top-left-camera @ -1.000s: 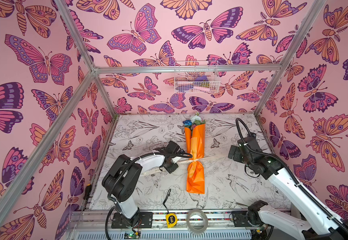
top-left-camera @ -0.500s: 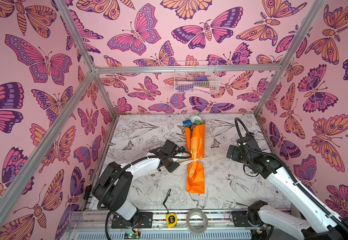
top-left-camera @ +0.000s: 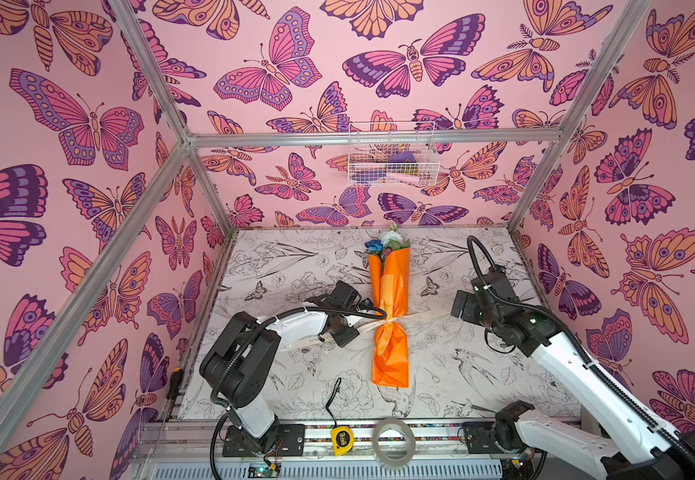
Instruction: Tie the bouquet of fake flowers
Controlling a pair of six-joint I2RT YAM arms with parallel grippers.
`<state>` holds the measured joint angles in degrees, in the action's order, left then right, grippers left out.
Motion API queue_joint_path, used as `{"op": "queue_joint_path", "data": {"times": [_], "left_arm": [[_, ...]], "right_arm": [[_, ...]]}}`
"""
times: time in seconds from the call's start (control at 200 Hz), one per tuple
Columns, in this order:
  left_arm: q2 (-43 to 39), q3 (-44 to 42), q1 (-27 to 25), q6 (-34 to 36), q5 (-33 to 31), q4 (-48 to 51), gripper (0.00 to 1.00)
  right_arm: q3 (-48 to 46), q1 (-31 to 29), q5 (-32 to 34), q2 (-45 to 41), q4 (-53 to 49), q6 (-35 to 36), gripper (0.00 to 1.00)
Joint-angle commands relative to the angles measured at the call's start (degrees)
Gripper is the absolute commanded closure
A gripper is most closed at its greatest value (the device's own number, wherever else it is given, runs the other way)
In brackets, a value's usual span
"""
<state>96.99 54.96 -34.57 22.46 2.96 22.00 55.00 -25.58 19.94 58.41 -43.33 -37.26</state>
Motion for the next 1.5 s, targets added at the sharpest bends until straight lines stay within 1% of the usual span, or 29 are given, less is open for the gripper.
{"op": "queue_joint_path", "data": {"times": [0.0,0.175,0.27,0.33,0.41,0.506,0.556,0.731,0.881,0.971,1.101,1.211,1.292,1.347,1.397,1.492], "left_arm": [[2.39,1.95,0.23,1.94,1.53,0.91,0.46],[4.49,3.31,0.22,2.35,1.67,5.03,0.61],[4.38,3.27,0.38,2.22,0.68,6.47,0.68],[3.88,3.35,0.44,1.98,0.91,6.3,0.75],[3.02,3.99,0.34,1.51,2.3,5.19,0.84],[1.44,4.11,0.3,0.17,2.85,1.2,0.91],[0.52,3.86,0.29,-0.4,3.44,-0.88,1.0],[-3.9,1.75,0.16,-2.0,5.39,-6.45,1.0],[-8.71,-1.89,0.19,-5.04,5.32,-14.32,1.0],[-11.25,-3.79,0.19,-7.36,6.6,-17.84,1.0],[-13.33,-5.9,-0.11,-8.63,8.02,-20.92,1.0],[-13.93,-6.34,-0.96,-8.83,6.72,-21.02,1.0],[-14.32,-6.48,-1.89,-8.69,4.83,-21.33,1.0],[-14.33,-6.77,-2.29,-8.66,4.13,-21.94,1.0],[-14.24,-6.93,-2.69,-8.66,4.05,-22.61,1.0],[-14.1,-7.24,-3.55,-8.66,4.4,-24.35,1.0]], "right_arm": [[-0.38,0.36,-0.28,0.55,0.7,-0.34,0.01],[-0.24,0.35,0.38,0.01,0.33,-0.03,0.01],[-0.16,0.68,1.61,-0.57,-0.08,0.47,0.01],[-0.25,1.35,1.79,-0.82,-0.27,0.6,0.01],[-0.25,3.54,1.19,-0.61,-0.61,0.59,0.01],[-0.67,7.87,-1.72,-0.12,-0.7,1.02,0.01],[-1.01,10.79,-3.8,0.37,-0.7,1.43,0.01],[-3.28,20.07,-9.74,1.59,0.54,3.0,0.01],[-5.13,26.88,-13.84,4.0,2.72,4.55,0.0],[-5.53,30.38,-16.58,6.98,4.78,5.5,0.03],[-3.18,31.21,-15.01,13.21,6.14,6.99,0.08],[-0.01,31.29,-12.84,20.25,7.47,7.53,0.14],[4.2,31.29,-10.91,26.58,7.06,8.03,0.18],[7.38,31.4,-11.13,31.01,6.91,8.16,0.22],[10.12,31.39,-11.29,35.99,7.34,8.18,0.23],[15.4,31.47,-11.17,42.85,7.53,7.99,0.26]]}}
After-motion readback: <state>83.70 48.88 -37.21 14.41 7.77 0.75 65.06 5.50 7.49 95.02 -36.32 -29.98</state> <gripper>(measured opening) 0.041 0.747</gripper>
